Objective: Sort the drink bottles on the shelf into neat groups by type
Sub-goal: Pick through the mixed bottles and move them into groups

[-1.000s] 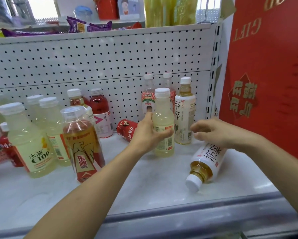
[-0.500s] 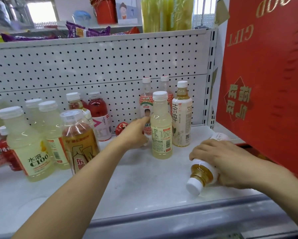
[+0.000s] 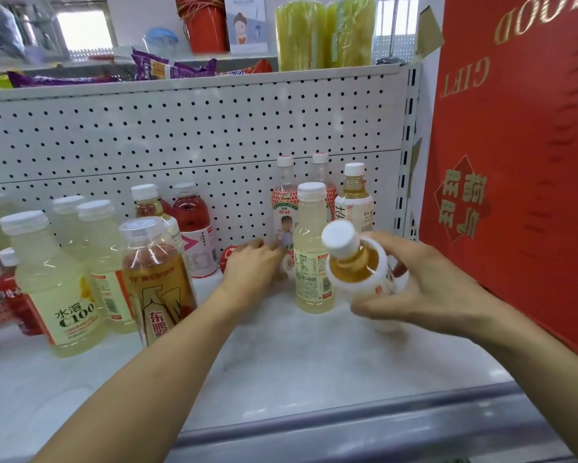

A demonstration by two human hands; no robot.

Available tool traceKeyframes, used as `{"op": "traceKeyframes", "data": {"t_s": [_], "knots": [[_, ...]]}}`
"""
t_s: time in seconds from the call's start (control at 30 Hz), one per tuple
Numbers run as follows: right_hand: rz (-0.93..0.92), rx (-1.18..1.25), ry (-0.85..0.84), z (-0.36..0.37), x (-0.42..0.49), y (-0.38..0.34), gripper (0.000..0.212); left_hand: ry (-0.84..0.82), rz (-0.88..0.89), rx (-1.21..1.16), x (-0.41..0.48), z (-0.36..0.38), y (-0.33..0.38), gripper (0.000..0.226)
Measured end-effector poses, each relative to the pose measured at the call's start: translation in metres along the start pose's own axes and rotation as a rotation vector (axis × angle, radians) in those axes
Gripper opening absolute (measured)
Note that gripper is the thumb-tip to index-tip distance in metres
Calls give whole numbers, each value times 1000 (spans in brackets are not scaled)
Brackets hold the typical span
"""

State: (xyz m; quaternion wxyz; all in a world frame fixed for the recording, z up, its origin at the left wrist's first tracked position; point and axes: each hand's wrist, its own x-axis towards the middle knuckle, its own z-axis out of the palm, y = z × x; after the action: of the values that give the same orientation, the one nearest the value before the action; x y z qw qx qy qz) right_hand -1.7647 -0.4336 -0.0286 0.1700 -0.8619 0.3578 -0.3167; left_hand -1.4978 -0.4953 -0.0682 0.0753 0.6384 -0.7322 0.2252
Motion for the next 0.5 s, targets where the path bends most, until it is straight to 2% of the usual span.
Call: {"op": "traceKeyframes", "data": {"t_s": [0.1, 0.2, 0.3, 0.4, 0.5], "knots": [[46, 141, 88, 5, 11, 2, 49, 127, -272, -309, 1, -18, -3, 36], [127, 257, 182, 13, 22, 6, 41, 121, -483, -605, -2, -23, -8, 38], [173, 373, 205, 26, 29, 3, 41, 124, -526, -744, -8, -21, -7, 37], [189, 382, 207, 43, 37, -6, 47, 123, -552, -870, -12, -22, -10, 40], [193, 375, 226, 58, 46, -18, 64, 226, -515, -840, -21, -32, -7, 48]]}}
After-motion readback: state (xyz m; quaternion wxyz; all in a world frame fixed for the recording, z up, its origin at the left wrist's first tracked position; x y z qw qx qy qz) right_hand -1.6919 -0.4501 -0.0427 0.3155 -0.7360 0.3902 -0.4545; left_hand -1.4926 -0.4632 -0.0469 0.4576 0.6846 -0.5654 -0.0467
